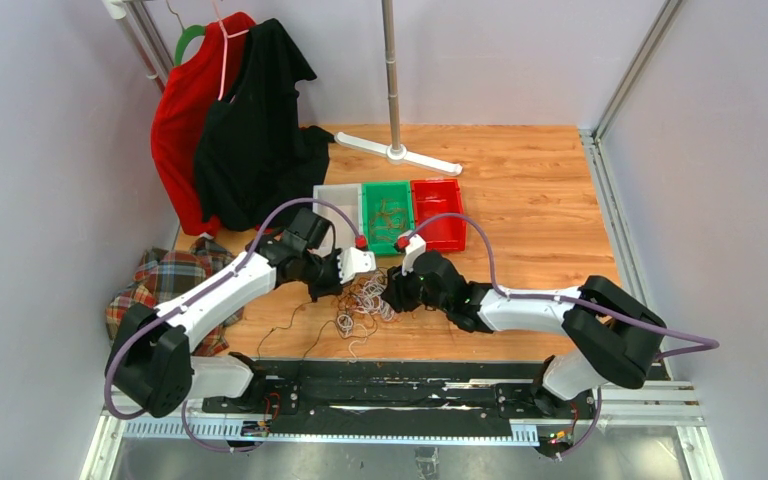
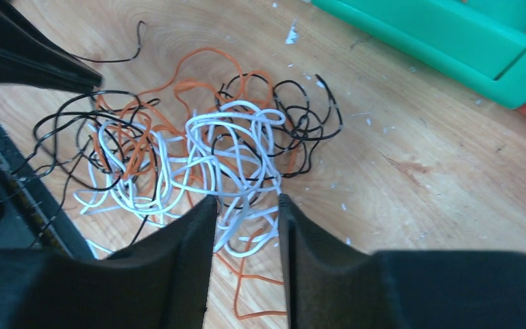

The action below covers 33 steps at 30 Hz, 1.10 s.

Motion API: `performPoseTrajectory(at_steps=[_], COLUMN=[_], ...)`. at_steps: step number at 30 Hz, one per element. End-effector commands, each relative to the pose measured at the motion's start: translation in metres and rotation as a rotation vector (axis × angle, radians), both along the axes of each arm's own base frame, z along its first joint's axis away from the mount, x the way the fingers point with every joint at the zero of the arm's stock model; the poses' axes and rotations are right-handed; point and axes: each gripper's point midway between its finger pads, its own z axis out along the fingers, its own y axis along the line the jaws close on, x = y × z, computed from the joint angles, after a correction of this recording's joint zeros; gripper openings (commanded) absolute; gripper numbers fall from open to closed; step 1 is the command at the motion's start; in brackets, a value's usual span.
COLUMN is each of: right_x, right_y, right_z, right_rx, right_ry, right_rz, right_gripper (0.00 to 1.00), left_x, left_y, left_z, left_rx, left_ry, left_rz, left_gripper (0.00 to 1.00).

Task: Untangle the cables
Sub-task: Untie the cable.

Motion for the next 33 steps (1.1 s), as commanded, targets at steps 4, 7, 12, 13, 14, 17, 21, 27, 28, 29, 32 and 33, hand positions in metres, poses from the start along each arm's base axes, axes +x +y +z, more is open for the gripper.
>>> performPoseTrajectory(at_steps=[4,7,12,13,14,17,21,27,28,29,32,33], right_x=[0.007,0.004,-0.006,-0.008,-0.011,-0.021,-0.028,-0.029,-0.029,-0.029,-0.031,-0.033], right_y=[-0.033,-0.049,-0.054,-0.056,-0.057,-0.057,-0.053,-0.039,-0.038,-0.036,-0.034,-0.033], right_z=[-0.01,-0.003,0.016,0.014,0.01,-0.006,-0.029,-0.045,-0.047,-0.047,-0.049,-0.049], right_rx=[-0.085,-0.081,-0.034,-0.047,-0.059,-0.094,-0.139,-0.173,-0.183,-0.191,-0.235,-0.246], right_ry=[-0.021,-0.048,-0.087,-0.08,-0.073,-0.041,0.014,0.032,0.03,0.026,0.01,0.011], right_rz=[-0.15,-0.185,-0.139,-0.131,-0.116,-0.059,-0.013,0.032,0.039,0.044,0.068,0.078], right_gripper=[0.3,0.48,0.74,0.74,0.74,0.75,0.75,0.76,0.75,0.73,0.59,0.53], left_x=[0.021,0.022,0.019,0.019,0.02,0.022,0.024,0.032,0.034,0.036,0.037,0.037], left_y=[0.002,0.009,0.012,0.012,0.012,0.014,0.016,0.021,0.021,0.022,0.021,0.021], left_z=[0.051,0.053,0.051,0.051,0.051,0.054,0.06,0.064,0.066,0.067,0.072,0.075], left_rx=[-0.003,0.026,0.035,0.036,0.038,0.045,0.057,0.084,0.084,0.084,0.08,0.076], left_ry=[-0.172,-0.196,-0.197,-0.197,-0.199,-0.209,-0.225,-0.239,-0.24,-0.242,-0.242,-0.244], left_rz=[-0.042,-0.044,-0.044,-0.041,-0.039,-0.034,-0.025,0.023,0.045,0.057,0.066,0.065], left_gripper=[0.01,0.01,0.01,0.01,0.01,0.01,0.02,0.06,0.06,0.07,0.09,0.1])
